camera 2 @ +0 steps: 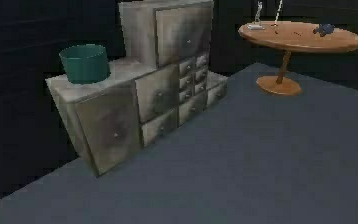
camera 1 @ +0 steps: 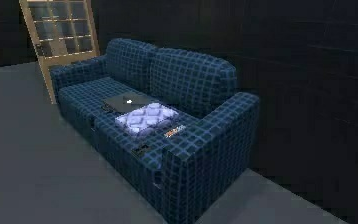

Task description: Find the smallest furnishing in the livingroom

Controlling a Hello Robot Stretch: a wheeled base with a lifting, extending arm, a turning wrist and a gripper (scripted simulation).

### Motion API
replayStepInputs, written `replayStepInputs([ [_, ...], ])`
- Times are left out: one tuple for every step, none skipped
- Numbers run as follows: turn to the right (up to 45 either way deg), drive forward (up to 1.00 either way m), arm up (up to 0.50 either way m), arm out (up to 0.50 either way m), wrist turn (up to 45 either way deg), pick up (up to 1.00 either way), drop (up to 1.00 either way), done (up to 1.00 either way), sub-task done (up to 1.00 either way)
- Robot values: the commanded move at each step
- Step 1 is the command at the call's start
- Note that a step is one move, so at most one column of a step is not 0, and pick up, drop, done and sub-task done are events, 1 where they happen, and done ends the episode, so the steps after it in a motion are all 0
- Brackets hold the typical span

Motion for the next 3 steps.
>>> replayStepInputs([
  [-42.0,0.0,0.0,0.0,0.0,0.0,0.0,0.0,0.0],
  [0.0,1.0,0.0,0.0,0.0,0.0,0.0,0.0,0.0],
  [-3.0,0.0,0.0,0.0,0.0,0.0,0.0,0.0,0.0],
])
